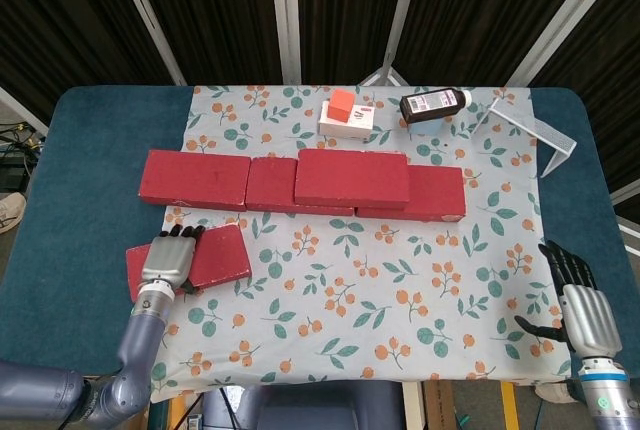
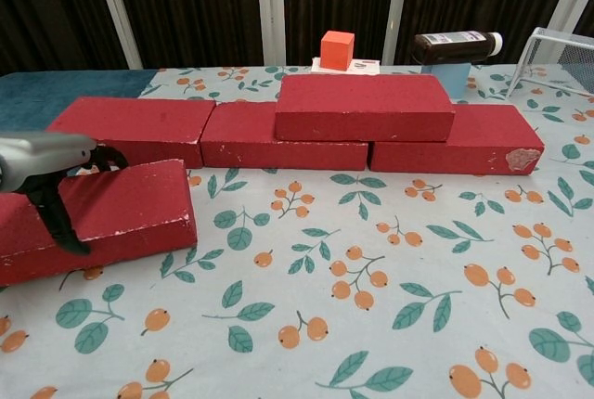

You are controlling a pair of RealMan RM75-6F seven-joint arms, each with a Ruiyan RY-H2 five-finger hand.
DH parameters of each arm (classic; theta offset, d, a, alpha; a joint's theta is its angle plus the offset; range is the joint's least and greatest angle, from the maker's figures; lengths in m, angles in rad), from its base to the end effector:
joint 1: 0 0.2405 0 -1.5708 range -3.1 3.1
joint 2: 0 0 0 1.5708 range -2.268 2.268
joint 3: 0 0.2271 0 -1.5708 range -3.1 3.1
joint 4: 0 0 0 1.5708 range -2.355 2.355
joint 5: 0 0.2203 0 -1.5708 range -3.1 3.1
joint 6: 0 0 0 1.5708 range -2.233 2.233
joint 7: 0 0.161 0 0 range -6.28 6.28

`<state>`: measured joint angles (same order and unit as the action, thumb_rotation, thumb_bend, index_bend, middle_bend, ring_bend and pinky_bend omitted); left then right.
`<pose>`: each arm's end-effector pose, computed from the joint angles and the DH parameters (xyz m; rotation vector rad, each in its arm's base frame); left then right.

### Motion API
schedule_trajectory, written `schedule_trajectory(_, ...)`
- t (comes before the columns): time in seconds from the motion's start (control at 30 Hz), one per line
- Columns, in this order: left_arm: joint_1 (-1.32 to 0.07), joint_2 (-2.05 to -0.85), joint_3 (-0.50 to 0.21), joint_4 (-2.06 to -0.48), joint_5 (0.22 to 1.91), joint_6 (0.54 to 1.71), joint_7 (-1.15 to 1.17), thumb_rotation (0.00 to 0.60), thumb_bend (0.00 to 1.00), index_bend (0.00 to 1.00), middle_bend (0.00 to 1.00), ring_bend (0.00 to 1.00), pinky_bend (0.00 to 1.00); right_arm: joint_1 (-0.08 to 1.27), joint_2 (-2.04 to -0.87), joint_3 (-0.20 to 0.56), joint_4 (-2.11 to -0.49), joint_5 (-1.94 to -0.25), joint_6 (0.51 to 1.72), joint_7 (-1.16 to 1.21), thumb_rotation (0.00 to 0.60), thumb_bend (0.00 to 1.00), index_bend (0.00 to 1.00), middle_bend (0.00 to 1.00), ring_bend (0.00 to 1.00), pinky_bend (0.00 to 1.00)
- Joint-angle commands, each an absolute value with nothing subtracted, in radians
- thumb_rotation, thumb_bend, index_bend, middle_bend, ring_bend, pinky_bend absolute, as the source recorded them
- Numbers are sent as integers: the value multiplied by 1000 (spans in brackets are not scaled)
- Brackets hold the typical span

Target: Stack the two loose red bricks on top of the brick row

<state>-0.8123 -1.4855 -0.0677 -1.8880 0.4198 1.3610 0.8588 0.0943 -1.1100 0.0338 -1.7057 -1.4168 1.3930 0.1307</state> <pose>-0.1510 0.2805 -0.0153 -1.6602 -1.0822 -0.3959 -0.2868 -0.1928 0.1185 1.2989 -1.1808 0.9649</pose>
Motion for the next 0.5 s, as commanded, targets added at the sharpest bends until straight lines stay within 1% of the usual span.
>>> schedule_trajectory(0.03, -799, -1491, -65, -1880, 444, 1371, 850, 600, 36, 273, 264, 175, 293, 94, -1110, 35, -1706, -1417, 1391, 129, 600, 54, 0, 11, 0, 0)
schedule_trajectory(0.23, -791, -1456, -85, -1897, 455, 1351, 836, 600, 40, 294, 302, 192, 293, 93, -1112, 38, -1706, -1415, 1387, 128, 600, 54, 0, 10, 0, 0)
schedule_trajectory(0.37, -798, -1400, -118, -1937, 455, 1333, 831, 600, 39, 295, 324, 197, 293, 94, -1114, 41, -1704, -1410, 1382, 123, 600, 54, 0, 10, 0, 0)
schedule_trajectory(0.43, -812, -1355, -144, -1962, 433, 1293, 830, 600, 41, 291, 333, 199, 292, 95, -1116, 43, -1703, -1405, 1378, 118, 600, 54, 0, 10, 0, 0)
schedule_trajectory(0.5, -839, -1292, -183, -1986, 385, 1225, 832, 600, 46, 291, 338, 199, 285, 96, -1118, 45, -1702, -1398, 1373, 112, 600, 54, 0, 10, 0, 0)
